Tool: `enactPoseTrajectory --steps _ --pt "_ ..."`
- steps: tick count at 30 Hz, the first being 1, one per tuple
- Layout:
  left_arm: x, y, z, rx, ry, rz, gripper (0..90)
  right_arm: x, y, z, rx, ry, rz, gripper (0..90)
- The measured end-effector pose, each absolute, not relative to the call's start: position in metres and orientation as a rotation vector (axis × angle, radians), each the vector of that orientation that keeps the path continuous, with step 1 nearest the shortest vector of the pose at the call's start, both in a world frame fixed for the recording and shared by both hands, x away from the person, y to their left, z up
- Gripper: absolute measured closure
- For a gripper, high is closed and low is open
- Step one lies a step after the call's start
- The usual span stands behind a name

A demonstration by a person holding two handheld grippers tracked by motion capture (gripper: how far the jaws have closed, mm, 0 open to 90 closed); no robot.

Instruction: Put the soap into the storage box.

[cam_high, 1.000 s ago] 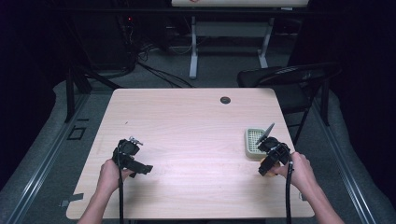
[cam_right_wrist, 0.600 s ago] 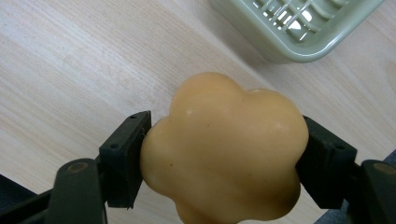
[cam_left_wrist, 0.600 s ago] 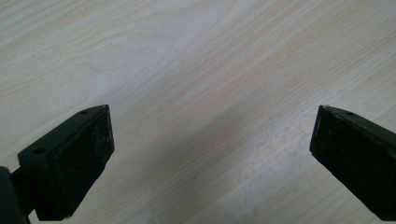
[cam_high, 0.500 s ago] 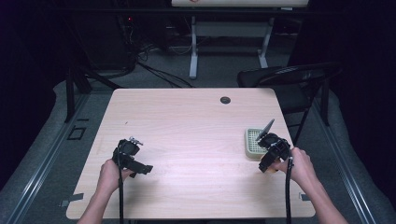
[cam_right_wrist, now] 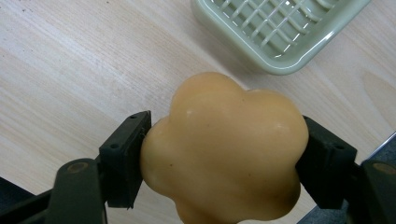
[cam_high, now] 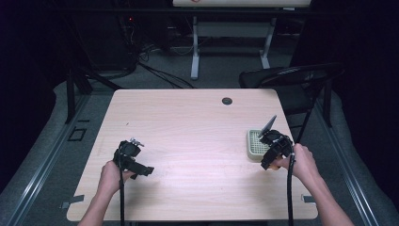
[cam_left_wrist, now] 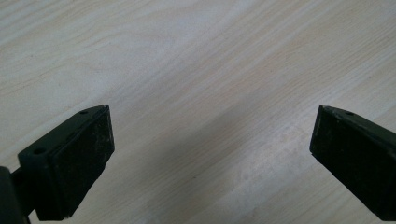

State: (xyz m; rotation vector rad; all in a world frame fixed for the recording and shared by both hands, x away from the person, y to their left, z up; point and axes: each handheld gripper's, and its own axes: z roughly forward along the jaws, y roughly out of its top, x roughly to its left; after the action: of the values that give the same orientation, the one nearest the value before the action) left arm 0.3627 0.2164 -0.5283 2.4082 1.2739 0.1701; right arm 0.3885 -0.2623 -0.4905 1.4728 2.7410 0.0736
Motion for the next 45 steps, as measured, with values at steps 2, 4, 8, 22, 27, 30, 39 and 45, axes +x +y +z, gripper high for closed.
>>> enactPoseTrajectory --steps 2,4,8,22,27,30,39,45 --pt "0.363 0.216 -0.528 2.41 1.273 0.171 0.0 0.391 -0.262 -0.489 1.473 2.746 0.069 26.8" --pt "0.363 0.216 -0.528 2.409 1.274 0.171 0.0 0.392 -0.262 -0.488 1.468 2.748 0.066 26.8" --pt "0.363 0.216 -0.529 2.407 1.274 0.173 0.0 0.396 -0.262 -0.488 1.485 2.73 0.082 26.8" --pt "0.363 0.216 -0.529 2.406 1.274 0.17 0.0 0.413 -0.263 -0.481 1.496 2.727 0.078 26.8" --pt "0.363 0.216 -0.529 2.408 1.271 0.169 0.0 0.418 -0.263 -0.481 1.5 2.724 0.079 26.7" --pt "0.363 0.216 -0.529 2.407 1.271 0.169 0.0 0.422 -0.264 -0.48 1.505 2.722 0.076 26.8" --pt "0.363 0.215 -0.529 2.411 1.269 0.167 0.0 0.431 -0.265 -0.477 1.522 2.707 0.078 26.7" --pt "0.363 0.215 -0.529 2.413 1.267 0.168 0.0 0.436 -0.267 -0.477 1.548 2.694 0.087 26.8"
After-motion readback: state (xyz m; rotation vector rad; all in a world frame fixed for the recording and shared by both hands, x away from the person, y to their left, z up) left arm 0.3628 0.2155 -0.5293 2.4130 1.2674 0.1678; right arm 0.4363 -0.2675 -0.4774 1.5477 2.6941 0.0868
